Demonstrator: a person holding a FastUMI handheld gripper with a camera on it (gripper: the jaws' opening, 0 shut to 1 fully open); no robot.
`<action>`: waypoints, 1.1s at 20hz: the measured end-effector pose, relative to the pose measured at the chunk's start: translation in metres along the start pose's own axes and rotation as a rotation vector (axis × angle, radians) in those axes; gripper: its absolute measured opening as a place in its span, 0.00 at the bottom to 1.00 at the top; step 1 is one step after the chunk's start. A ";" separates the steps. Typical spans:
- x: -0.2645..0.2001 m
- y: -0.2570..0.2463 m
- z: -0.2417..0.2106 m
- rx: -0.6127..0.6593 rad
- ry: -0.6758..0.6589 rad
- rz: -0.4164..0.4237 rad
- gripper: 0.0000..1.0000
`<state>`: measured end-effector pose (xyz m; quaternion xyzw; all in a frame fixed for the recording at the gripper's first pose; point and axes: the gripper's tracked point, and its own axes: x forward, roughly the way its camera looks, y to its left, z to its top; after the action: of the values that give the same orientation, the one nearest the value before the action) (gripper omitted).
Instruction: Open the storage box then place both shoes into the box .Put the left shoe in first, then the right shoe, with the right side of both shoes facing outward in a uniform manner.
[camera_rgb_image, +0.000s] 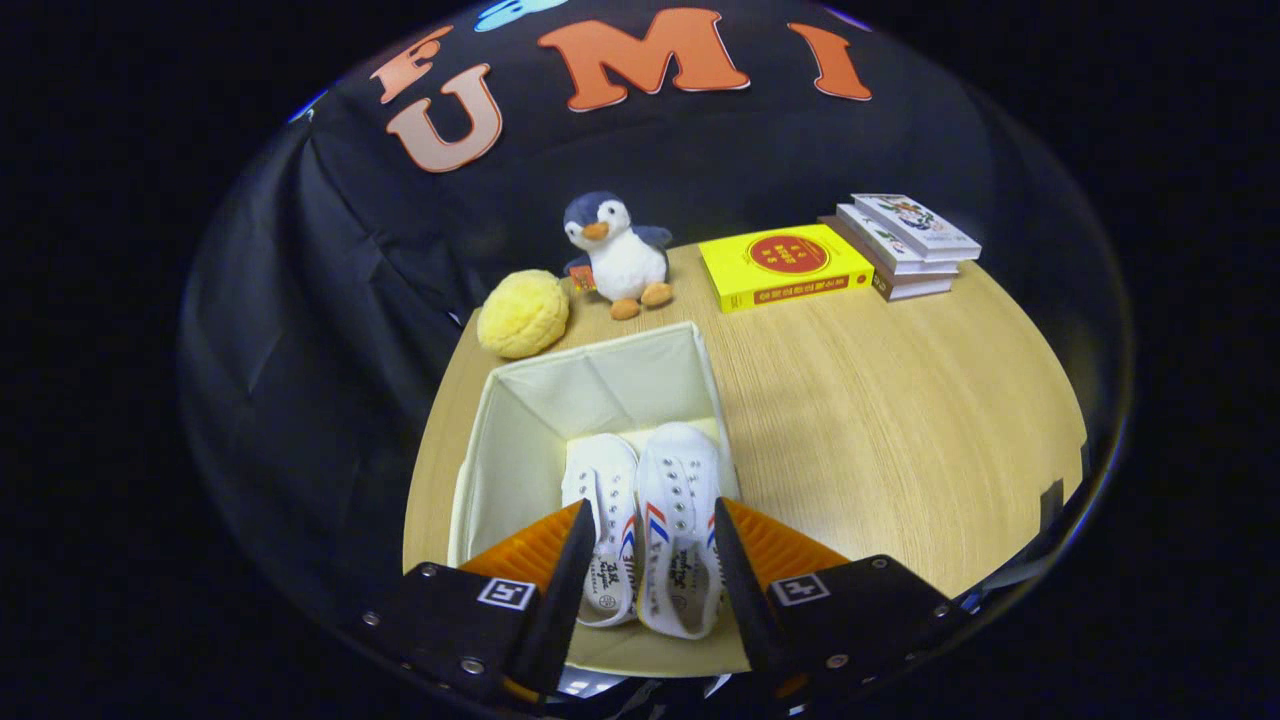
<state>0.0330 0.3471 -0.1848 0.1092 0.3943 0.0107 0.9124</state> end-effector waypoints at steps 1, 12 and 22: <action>-0.010 -0.003 0.013 -0.007 -0.031 0.000 0.77; -0.138 -0.058 0.135 -0.102 -0.421 -0.042 0.99; -0.222 -0.125 0.174 -0.167 -0.649 -0.109 0.99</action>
<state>-0.0024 0.1682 0.0639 0.0105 0.0862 -0.0409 0.9954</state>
